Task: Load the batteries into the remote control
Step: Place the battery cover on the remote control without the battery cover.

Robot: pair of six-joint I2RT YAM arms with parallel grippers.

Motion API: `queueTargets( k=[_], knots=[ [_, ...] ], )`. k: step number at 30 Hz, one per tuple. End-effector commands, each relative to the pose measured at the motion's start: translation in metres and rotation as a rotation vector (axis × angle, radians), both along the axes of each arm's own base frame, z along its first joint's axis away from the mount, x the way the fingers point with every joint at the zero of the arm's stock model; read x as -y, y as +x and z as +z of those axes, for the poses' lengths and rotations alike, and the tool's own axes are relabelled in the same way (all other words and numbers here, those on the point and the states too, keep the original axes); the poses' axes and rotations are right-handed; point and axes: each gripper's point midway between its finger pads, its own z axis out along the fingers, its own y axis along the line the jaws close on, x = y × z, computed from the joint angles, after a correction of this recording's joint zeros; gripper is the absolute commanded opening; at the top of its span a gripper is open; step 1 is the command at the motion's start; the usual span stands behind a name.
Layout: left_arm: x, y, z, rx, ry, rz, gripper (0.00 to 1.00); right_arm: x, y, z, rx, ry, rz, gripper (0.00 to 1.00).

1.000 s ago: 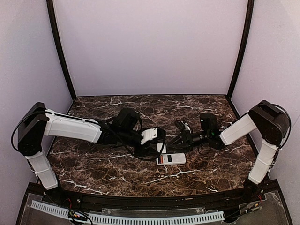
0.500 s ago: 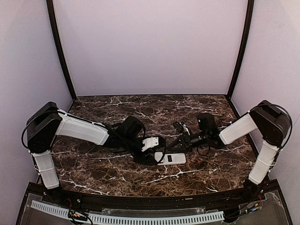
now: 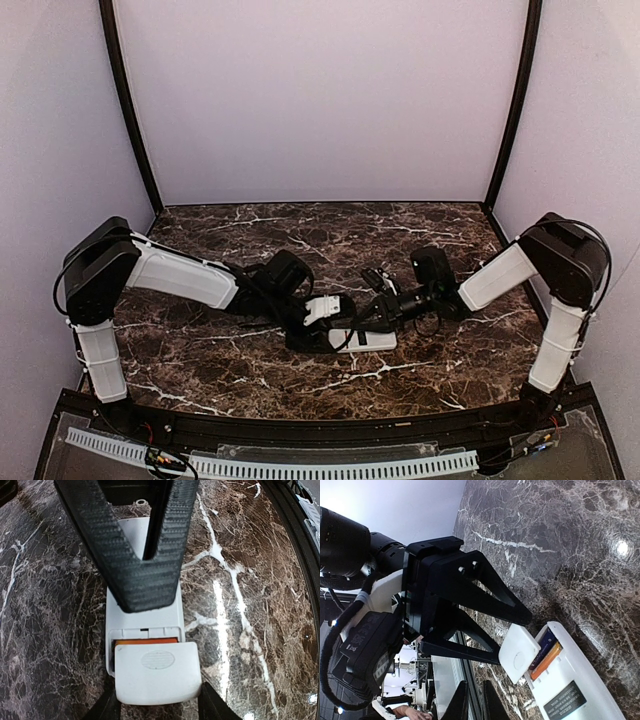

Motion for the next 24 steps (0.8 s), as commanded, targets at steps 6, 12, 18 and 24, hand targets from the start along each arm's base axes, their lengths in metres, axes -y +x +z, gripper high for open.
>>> queueTargets(
  k=[6,12,18,24],
  knots=[
    [0.003,0.004,-0.001,-0.026,0.013,0.01,0.35,-0.007,0.003,-0.005,0.018,-0.004,0.007,0.09],
    [0.004,0.003,-0.005,-0.046,0.023,0.012,0.36,-0.008,0.004,-0.009,0.019,-0.02,0.0,0.07],
    [0.005,0.005,-0.007,-0.054,0.026,0.019,0.37,-0.011,0.005,-0.011,0.031,-0.041,0.006,0.06],
    [0.006,0.007,-0.007,-0.05,0.03,0.029,0.37,-0.011,0.005,-0.014,0.028,-0.051,0.009,0.05]
  ],
)
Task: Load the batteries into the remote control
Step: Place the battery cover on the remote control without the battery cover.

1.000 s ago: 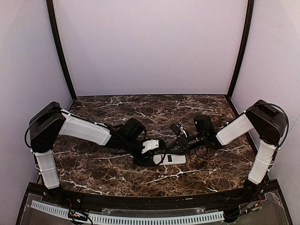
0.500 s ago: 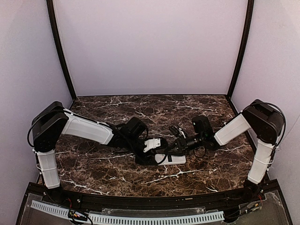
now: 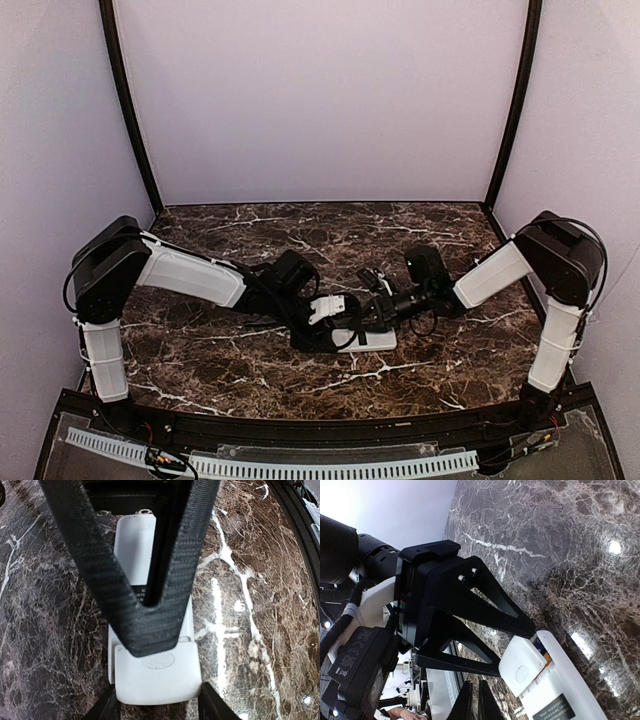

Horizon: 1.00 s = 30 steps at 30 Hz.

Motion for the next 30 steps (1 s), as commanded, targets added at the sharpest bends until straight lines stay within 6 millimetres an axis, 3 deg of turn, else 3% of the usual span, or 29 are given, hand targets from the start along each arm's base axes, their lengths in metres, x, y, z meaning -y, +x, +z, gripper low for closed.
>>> queueTargets(
  k=[1,30],
  knots=[
    [-0.001,0.002,0.0,-0.019,0.013,0.013,0.37,-0.005,0.0,-0.006,0.013,-0.017,0.012,0.05],
    [-0.004,0.01,-0.004,-0.03,0.044,0.01,0.4,-0.008,-0.004,-0.015,0.015,-0.045,0.039,0.05]
  ],
)
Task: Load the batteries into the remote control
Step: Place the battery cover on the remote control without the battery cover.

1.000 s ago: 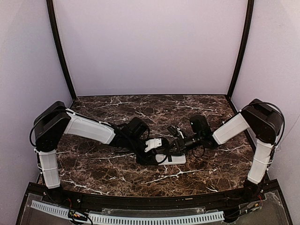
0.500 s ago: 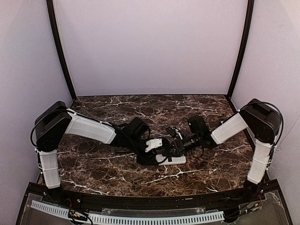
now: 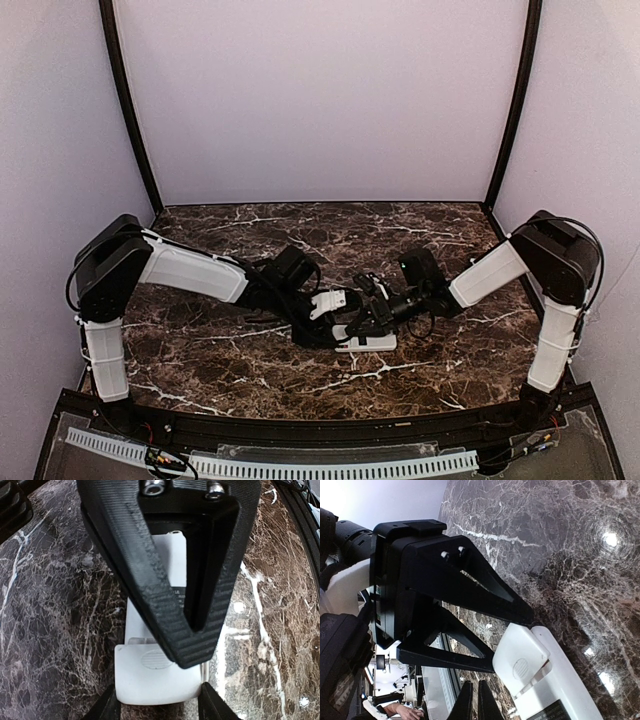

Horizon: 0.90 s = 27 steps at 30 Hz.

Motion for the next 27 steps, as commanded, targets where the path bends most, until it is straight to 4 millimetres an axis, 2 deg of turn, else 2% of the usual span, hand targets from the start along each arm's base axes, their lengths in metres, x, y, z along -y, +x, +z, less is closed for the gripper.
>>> queueTargets(
  k=[1,12,20,27],
  knots=[
    [-0.005,-0.001,-0.008,-0.03,0.039,-0.01,0.4,-0.005,0.003,-0.004,0.017,-0.002,0.009,0.05],
    [-0.007,-0.01,-0.013,-0.067,0.048,-0.048,0.4,-0.009,0.004,-0.006,0.019,-0.003,0.014,0.05],
    [-0.008,-0.01,-0.02,-0.08,0.074,-0.045,0.43,-0.011,0.002,-0.009,0.015,-0.008,0.023,0.06],
    [-0.009,-0.01,-0.023,-0.084,0.087,-0.046,0.43,-0.014,0.004,-0.019,0.016,-0.042,0.023,0.06]
  ],
)
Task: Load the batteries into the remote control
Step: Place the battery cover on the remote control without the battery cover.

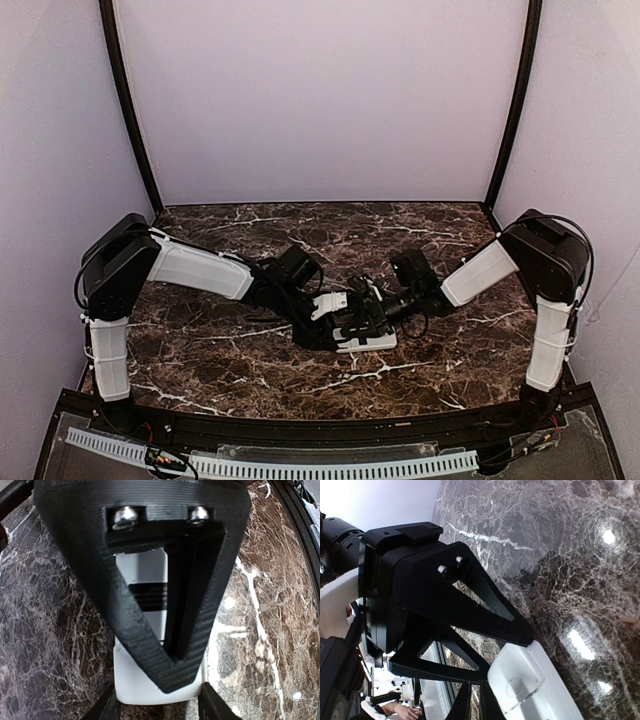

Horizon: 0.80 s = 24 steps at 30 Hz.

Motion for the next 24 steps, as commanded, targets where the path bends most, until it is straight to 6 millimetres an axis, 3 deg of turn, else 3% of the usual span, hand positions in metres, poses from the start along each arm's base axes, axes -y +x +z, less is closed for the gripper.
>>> queueTargets(
  k=[1,11,19,24],
  knots=[
    [-0.01,-0.006,-0.015,-0.034,0.066,-0.007,0.43,-0.005,0.002,-0.01,0.021,-0.032,0.006,0.06],
    [-0.011,-0.004,-0.014,-0.025,0.082,0.0,0.51,-0.002,0.002,-0.031,0.031,-0.127,0.009,0.07],
    [-0.011,-0.002,-0.009,-0.013,0.07,0.008,0.66,0.005,-0.002,-0.043,0.03,-0.176,0.01,0.06],
    [-0.013,-0.001,-0.002,0.011,0.057,0.021,0.68,0.008,-0.005,-0.048,0.023,-0.191,0.012,0.06]
  ],
)
